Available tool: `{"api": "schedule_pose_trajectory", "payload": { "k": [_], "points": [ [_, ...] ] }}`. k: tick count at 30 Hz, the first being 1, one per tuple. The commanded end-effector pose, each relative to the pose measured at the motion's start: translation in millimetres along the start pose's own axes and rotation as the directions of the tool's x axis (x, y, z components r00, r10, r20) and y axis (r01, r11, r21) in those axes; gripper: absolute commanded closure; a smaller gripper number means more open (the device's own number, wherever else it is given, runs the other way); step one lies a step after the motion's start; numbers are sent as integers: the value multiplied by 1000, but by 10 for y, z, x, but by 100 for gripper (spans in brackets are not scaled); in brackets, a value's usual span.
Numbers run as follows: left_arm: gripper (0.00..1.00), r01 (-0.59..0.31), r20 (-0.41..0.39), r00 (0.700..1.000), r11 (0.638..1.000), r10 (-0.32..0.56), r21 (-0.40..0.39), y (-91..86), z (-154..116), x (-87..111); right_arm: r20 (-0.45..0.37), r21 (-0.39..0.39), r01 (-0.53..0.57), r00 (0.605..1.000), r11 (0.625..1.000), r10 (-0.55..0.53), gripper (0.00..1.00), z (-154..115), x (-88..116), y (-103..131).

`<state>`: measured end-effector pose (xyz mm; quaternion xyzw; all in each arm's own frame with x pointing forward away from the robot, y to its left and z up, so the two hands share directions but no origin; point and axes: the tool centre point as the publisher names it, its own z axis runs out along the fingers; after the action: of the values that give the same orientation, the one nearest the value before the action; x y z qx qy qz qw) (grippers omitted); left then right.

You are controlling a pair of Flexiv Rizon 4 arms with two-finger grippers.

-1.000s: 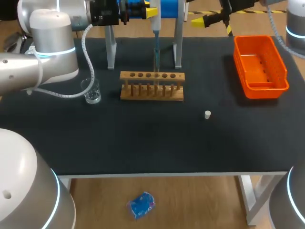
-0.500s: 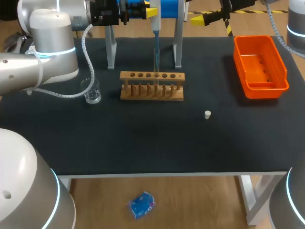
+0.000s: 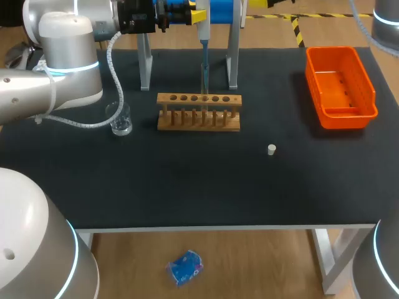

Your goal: Invert the test tube, pick up the pipette, mount the tip to pipette, aspirate from beaker and dispense into the tube, eject the tip, return the pipette, and cap with the stopper.

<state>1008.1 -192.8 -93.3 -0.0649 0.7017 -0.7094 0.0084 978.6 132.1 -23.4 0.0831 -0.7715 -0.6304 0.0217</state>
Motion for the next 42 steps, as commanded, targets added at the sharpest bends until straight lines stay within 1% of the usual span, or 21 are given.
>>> {"api": "schedule_pose_trajectory", "payload": {
  "k": [1,2,5,6,7,20,21,22,23,24,32,35,42],
  "points": [
    [100,-2,0,1000,1000,2,2,4,4,-8,-18,-2,-12,1000,1000,12,0,54,-59,94],
    [100,-2,0,1000,1000,2,2,4,4,-8,-27,-11,-13,1000,1000,13,0,73,-60,129],
    [100,-2,0,1000,1000,2,2,4,4,-8,-34,0,-23,999,1000,23,0,146,-70,227],
    [100,-2,0,1000,1000,2,2,4,4,-8,-41,14,-16,999,1000,16,0,175,-66,271],
    [100,-2,0,1000,1000,2,2,4,4,-8,-25,50,-10,1000,999,12,0,199,-59,310],
    [100,-2,0,1000,1000,2,2,4,4,-8,-25,50,-10,1000,999,12,0,199,-59,310],
    [100,-2,0,1000,1000,2,2,4,4,-8,-25,50,-10,1000,999,12,48,199,-59,310],
    [100,-2,0,1000,1000,2,2,4,4,-8,-28,45,-10,1000,999,11,84,221,-71,314],
    [100,-2,0,1000,1000,2,2,4,4,-8,-34,59,-5,999,998,7,100,244,-87,315],
    [100,-2,0,1000,1000,2,2,4,4,-8,-35,75,-2,999,997,5,100,276,-98,320],
    [100,-2,0,1000,1000,2,2,4,4,-8,-57,8,8,998,1000,-7,100,373,-170,391],
    [100,-2,0,1000,1000,2,2,4,4,-8,-53,12,9,999,1000,-9,100,416,-200,415],
    [100,-2,0,1000,1000,2,2,4,4,-8,-76,-5,15,997,1000,-15,100,531,-254,451]
  ]
}}
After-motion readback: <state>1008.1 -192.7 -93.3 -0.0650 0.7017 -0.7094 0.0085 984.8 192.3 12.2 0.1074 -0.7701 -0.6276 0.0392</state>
